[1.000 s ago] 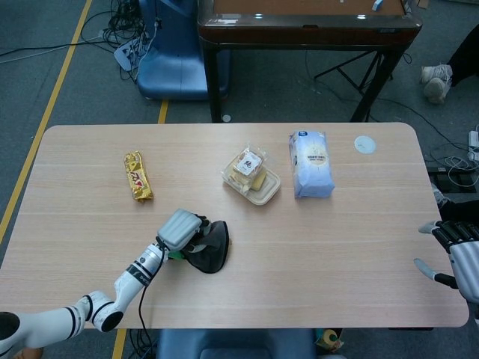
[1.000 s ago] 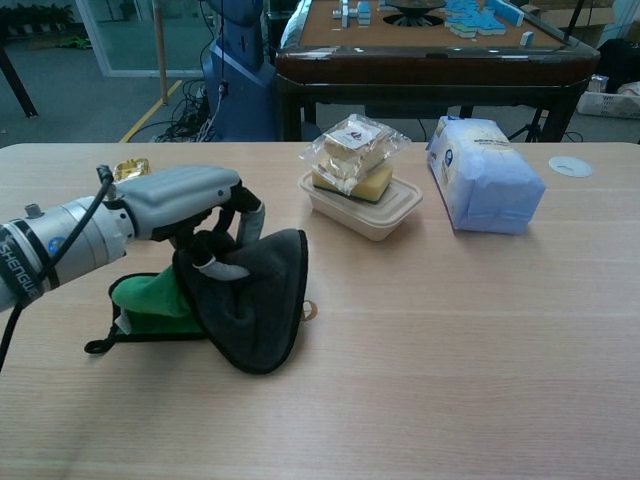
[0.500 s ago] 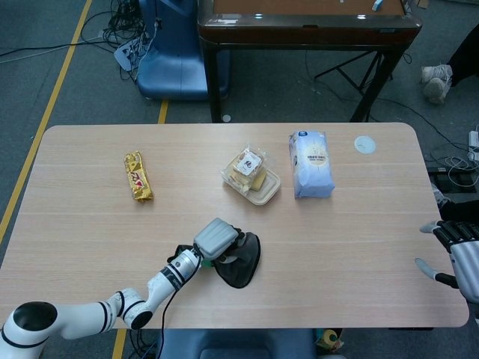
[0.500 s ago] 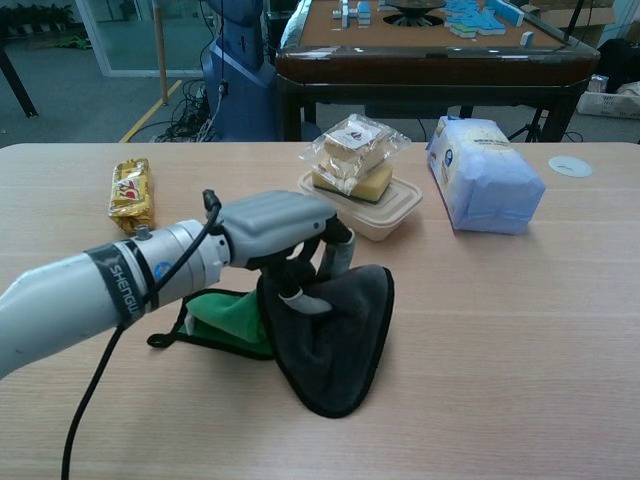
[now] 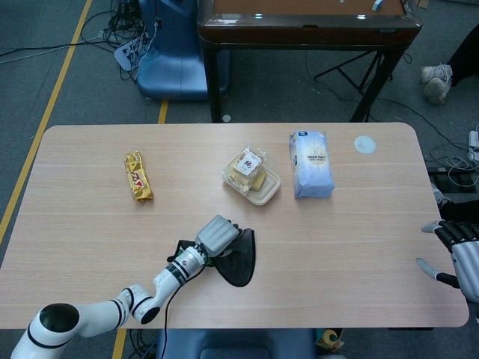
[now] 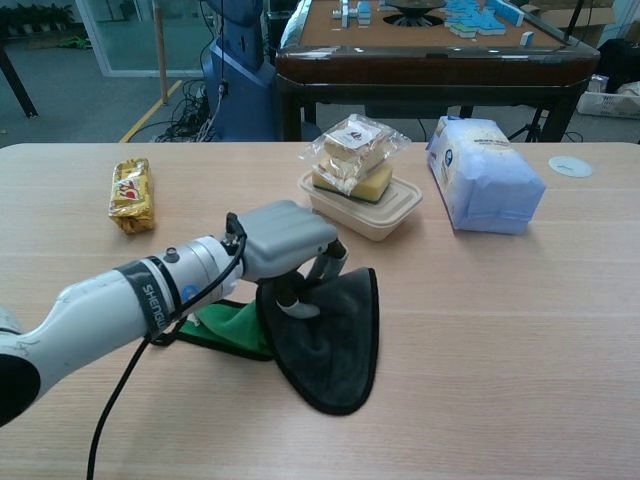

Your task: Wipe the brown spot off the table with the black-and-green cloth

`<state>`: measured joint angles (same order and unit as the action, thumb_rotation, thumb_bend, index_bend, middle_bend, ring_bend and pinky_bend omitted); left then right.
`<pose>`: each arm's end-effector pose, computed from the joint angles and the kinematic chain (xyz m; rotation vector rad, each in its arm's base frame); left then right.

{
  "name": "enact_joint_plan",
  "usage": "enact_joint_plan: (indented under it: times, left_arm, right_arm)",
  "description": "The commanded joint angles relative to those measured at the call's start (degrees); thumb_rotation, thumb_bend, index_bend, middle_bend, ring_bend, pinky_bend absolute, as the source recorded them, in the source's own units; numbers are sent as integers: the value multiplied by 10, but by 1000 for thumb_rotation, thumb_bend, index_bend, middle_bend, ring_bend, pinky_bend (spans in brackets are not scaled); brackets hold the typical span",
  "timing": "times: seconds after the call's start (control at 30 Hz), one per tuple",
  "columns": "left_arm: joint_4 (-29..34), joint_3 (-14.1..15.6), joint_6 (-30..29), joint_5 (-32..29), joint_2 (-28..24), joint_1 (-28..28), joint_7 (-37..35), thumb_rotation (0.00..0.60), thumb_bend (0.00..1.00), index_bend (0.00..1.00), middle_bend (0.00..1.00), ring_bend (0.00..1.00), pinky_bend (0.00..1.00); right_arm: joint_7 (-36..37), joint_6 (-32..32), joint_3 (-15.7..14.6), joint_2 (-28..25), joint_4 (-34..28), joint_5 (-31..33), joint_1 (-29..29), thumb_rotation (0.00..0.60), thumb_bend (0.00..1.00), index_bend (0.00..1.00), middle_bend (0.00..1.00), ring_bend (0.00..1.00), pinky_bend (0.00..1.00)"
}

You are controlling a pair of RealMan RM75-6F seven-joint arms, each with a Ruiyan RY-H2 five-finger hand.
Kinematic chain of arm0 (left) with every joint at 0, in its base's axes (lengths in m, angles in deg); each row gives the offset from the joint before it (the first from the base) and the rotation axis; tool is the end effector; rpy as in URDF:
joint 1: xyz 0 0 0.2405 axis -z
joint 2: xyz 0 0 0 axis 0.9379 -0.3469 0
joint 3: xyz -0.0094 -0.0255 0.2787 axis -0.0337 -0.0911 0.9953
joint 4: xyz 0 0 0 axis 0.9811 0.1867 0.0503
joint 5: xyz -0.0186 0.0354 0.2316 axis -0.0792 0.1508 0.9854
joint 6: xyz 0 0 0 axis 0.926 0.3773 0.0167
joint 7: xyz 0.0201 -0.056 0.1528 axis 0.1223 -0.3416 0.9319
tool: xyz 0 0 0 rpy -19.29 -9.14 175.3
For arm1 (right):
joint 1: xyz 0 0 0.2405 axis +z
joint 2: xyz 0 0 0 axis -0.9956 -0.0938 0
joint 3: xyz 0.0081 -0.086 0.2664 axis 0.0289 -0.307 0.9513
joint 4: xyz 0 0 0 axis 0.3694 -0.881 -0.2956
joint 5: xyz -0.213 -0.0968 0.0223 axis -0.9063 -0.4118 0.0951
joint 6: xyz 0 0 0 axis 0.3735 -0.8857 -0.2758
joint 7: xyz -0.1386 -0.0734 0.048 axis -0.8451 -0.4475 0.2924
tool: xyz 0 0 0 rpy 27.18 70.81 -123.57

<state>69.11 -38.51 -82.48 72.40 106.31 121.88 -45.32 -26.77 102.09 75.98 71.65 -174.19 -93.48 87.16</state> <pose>-0.0918 0.3802 -0.1720 -2.1930 -0.4907 -0.9643 -0.3290 -0.1889 0.2080 1.4599 -0.7086 0.8722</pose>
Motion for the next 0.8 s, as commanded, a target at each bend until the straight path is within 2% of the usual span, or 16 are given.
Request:
enact_joint_plan:
  times: [0.03, 0.43, 0.8]
  left_arm:
    - [-34, 10, -9, 6, 5, -3, 15, 600, 227, 534, 560, 581, 903]
    - [-95, 24, -14, 9, -25, -13, 59, 600, 227, 528, 560, 581, 903]
    - [-36, 24, -2, 6, -12, -7, 30, 600, 227, 528, 560, 581, 903]
  right_arm:
    - [0, 1, 0, -1, -1, -1, 0, 600, 249, 366, 361, 315, 288]
    - [-1, 0, -1, 1, -2, -7, 1, 600, 249, 366, 361, 315, 288]
    - [1, 2, -1, 1, 1, -6, -1, 600, 249, 366, 361, 315, 288]
